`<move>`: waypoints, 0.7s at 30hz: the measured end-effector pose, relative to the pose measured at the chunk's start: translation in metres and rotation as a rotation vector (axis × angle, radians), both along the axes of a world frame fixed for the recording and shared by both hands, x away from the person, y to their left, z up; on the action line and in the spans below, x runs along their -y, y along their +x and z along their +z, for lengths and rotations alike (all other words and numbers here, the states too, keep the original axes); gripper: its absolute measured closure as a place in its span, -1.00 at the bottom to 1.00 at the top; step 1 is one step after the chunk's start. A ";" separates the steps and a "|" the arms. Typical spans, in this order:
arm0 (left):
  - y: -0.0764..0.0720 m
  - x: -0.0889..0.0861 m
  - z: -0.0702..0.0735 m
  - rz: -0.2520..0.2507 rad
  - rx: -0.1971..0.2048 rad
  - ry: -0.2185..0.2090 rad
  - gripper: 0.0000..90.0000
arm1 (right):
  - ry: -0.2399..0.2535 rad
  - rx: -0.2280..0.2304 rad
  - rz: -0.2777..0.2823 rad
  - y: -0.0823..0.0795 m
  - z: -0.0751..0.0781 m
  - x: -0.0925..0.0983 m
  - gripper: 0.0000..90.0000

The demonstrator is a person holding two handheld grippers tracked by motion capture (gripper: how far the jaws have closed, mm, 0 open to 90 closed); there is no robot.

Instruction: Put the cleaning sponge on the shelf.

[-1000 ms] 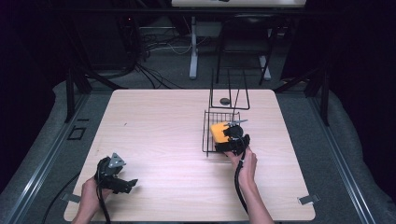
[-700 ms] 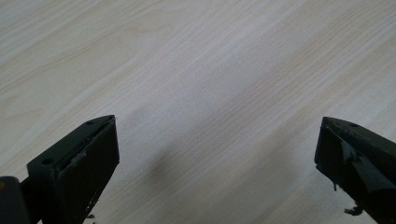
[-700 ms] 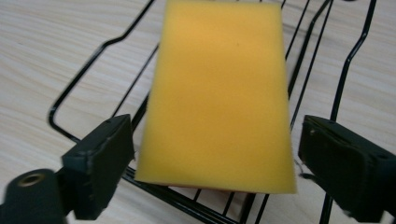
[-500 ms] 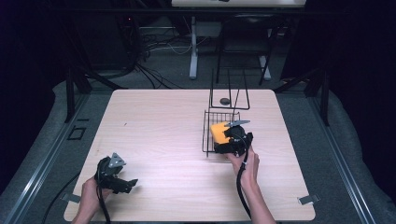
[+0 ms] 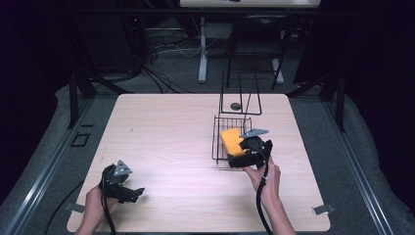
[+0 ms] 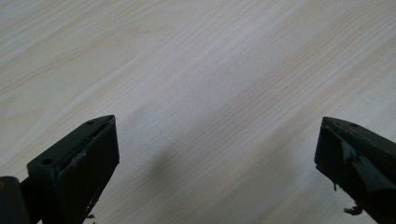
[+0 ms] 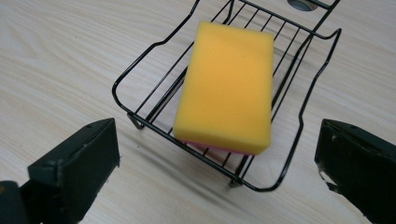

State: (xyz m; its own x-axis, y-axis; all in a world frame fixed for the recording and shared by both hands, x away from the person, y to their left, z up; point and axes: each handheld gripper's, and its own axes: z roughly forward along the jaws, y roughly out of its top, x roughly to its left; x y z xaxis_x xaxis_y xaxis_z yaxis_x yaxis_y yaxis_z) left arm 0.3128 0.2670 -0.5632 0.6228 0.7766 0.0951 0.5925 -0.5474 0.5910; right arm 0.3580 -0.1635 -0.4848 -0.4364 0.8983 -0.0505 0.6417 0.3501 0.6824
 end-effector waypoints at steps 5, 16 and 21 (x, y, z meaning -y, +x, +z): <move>0.000 0.000 0.000 0.000 0.000 -0.001 -1.00 | -0.011 0.011 0.005 -0.012 0.007 0.008 -1.00; -0.001 0.000 0.000 0.002 0.003 0.001 -1.00 | 0.008 0.026 -0.003 -0.042 0.016 0.035 -1.00; -0.001 0.000 0.000 0.002 0.003 0.002 -1.00 | 0.005 0.011 -0.020 -0.056 0.011 0.052 -1.00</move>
